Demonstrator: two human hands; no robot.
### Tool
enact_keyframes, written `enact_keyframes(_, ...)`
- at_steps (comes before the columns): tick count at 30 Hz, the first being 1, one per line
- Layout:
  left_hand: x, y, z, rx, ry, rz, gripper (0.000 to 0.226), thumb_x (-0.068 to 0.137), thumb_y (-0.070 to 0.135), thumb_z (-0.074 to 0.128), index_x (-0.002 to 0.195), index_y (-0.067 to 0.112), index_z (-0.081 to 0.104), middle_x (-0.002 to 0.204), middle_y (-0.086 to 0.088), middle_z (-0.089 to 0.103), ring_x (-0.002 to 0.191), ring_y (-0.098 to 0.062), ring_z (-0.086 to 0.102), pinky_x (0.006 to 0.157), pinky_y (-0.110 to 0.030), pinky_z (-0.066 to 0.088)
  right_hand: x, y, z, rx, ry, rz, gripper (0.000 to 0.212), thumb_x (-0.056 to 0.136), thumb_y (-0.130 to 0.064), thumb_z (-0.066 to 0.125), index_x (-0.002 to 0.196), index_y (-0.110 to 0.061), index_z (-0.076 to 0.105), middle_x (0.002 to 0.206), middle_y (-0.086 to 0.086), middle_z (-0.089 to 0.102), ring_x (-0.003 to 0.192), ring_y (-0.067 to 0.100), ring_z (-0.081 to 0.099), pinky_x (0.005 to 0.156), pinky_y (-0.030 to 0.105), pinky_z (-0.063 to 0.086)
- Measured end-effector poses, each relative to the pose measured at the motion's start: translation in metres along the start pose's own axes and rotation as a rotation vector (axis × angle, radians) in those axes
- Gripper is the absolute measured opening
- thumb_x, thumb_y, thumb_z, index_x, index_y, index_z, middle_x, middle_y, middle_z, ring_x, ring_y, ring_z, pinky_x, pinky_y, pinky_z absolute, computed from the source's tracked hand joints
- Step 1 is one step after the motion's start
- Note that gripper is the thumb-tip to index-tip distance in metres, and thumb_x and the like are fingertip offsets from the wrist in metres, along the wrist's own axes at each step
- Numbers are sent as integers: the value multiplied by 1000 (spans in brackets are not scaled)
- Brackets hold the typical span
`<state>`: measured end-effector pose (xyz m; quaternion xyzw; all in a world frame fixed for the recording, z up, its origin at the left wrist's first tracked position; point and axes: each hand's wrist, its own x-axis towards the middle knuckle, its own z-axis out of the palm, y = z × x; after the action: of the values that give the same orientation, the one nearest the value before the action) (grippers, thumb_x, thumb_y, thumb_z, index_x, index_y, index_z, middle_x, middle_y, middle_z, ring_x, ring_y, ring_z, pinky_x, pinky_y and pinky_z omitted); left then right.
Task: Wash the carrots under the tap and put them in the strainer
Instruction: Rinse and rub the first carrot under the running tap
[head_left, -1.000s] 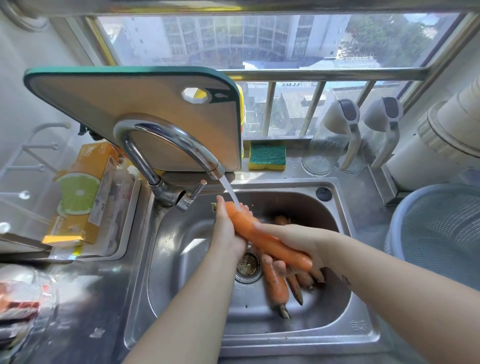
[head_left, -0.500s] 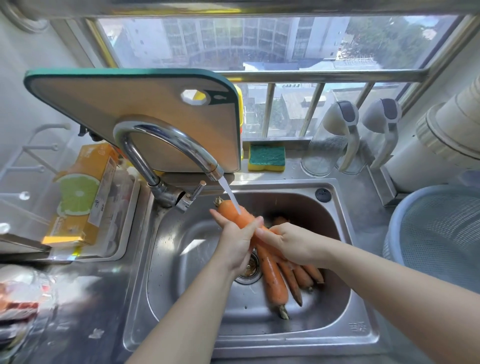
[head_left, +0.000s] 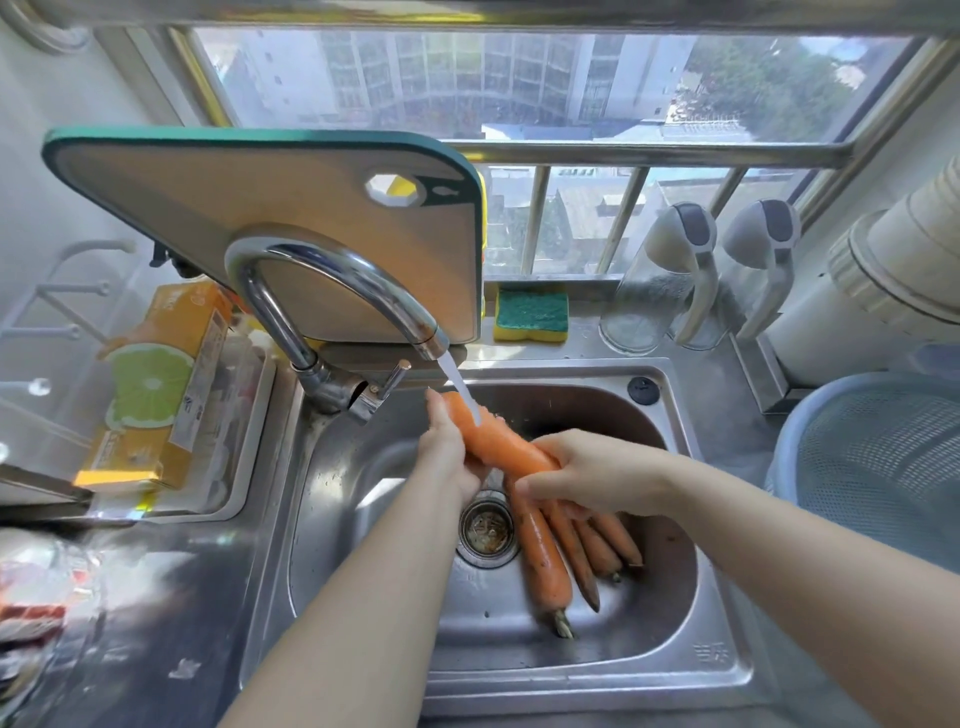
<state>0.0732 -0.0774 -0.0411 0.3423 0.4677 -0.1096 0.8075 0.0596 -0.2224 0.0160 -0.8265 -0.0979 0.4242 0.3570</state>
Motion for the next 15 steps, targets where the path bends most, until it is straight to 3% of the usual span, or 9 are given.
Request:
enact_keyframes(2,0,4,-4,-72,-44,11,53,96,52,42,115,3,51,87,-16,64,76,-27,64,59,-41,55,3,7,-10,259,87,27,20,85,-22,70,100,-9,69,76,5,64,62,12,63,56,19,50)
enact_keyframes(6,2,7,-30,-209,-36,4,51,98,36,48,131,2,29,124,-26,48,114,-41,54,95,-58,45,12,18,-9,873,254,84,19,83,-11,71,100,-3,68,91,16,72,78,24,72,63,24,58)
enact_keyframes(8,1,8,-47,-275,-13,3,57,98,32,48,141,5,22,133,-27,43,119,-43,50,97,-60,43,19,16,8,949,360,70,16,83,-11,71,96,-3,67,92,20,70,80,29,71,61,26,57)
enact_keyframes(11,-9,14,-69,-313,78,23,48,100,23,45,142,6,26,138,-24,36,127,-44,41,102,-61,37,35,11,39,941,588,28,20,82,-20,73,94,-6,67,90,17,72,74,27,71,59,27,55)
enact_keyframes(15,-21,16,-94,-302,87,-11,43,101,21,43,139,3,31,141,-25,36,129,-44,39,98,-60,38,66,-1,61,1041,730,102,25,91,-37,60,87,-12,64,80,1,73,80,17,67,80,30,52)
